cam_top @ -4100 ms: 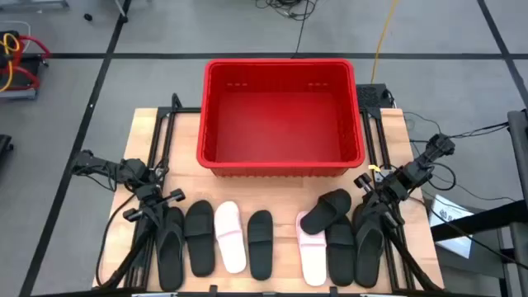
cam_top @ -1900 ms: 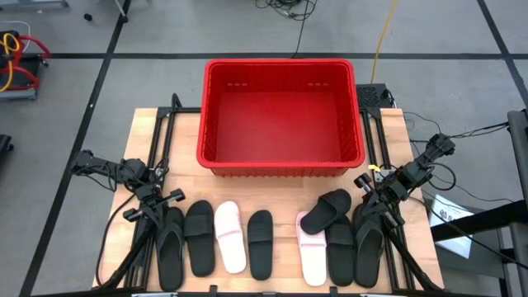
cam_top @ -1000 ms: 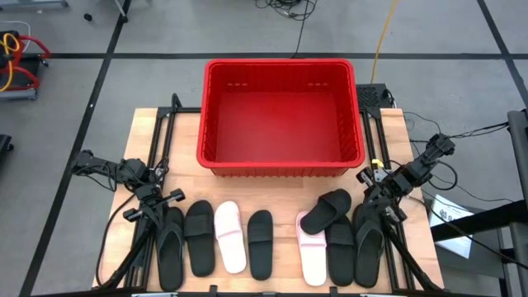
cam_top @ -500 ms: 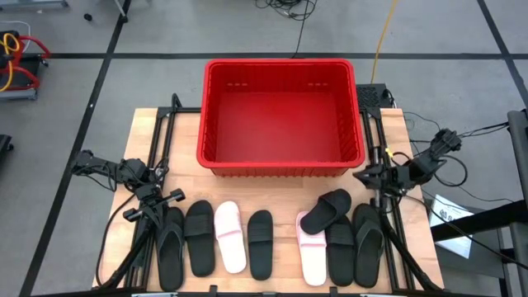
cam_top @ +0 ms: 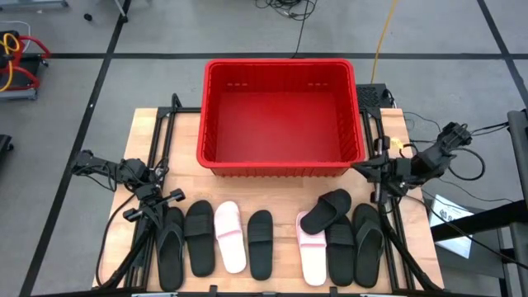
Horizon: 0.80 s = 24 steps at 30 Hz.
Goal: Pick and place slides into bin
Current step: Put the black slide into the red container
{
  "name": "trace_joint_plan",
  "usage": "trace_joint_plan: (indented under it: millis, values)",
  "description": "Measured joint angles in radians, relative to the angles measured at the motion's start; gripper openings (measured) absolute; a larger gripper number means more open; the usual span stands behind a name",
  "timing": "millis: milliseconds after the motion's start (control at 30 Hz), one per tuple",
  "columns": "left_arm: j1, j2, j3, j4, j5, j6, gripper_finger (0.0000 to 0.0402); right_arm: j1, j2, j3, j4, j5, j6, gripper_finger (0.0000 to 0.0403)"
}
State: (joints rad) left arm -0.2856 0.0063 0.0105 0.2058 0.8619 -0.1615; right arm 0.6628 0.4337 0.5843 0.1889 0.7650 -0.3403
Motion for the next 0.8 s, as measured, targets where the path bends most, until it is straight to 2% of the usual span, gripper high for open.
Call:
trace_joint_plan:
  millis: [133, 233, 333, 433, 500, 633, 700, 800]
  values:
    - [0.0, 0.0, 0.0, 0.002, -0.001, 0.006, 0.0008, 0.0, 0.055, 0.014, -0.041, 0.098, 0.142, 0.0]
    - [0.0, 0.0, 0.0, 0.024, -0.042, 0.002, 0.0008, 0.0, 0.09, 0.014, -0.039, 0.101, 0.213, 0.0]
    - [0.0, 0.0, 0.0, 0.063, -0.1, 0.01, 0.0008, 0.0, 0.116, 0.014, -0.037, 0.109, 0.225, 0.0]
    - [0.008, 0.0, 0.0, 0.113, -0.227, 0.091, 0.0008, 0.0, 0.134, 0.014, -0.036, 0.153, 0.225, 0.0]
    - [0.019, 0.0, 0.0, 0.14, -0.339, 0.035, 0.0008, 0.0, 0.138, 0.014, -0.036, 0.157, 0.225, 0.0]
    - [0.05, 0.0, 0.0, 0.107, -0.512, -0.241, 0.0008, 0.0, 0.138, 0.014, -0.032, 0.156, 0.225, 0.0]
    - [0.065, 0.0, 0.015, 0.06, -0.532, -0.312, 0.0008, 0.0, 0.138, 0.014, -0.032, 0.155, 0.225, 0.0]
    - [0.079, 0.0, 0.064, 0.0, -0.525, -0.328, 0.0008, 0.0, 0.138, 0.014, -0.032, 0.152, 0.225, 0.0]
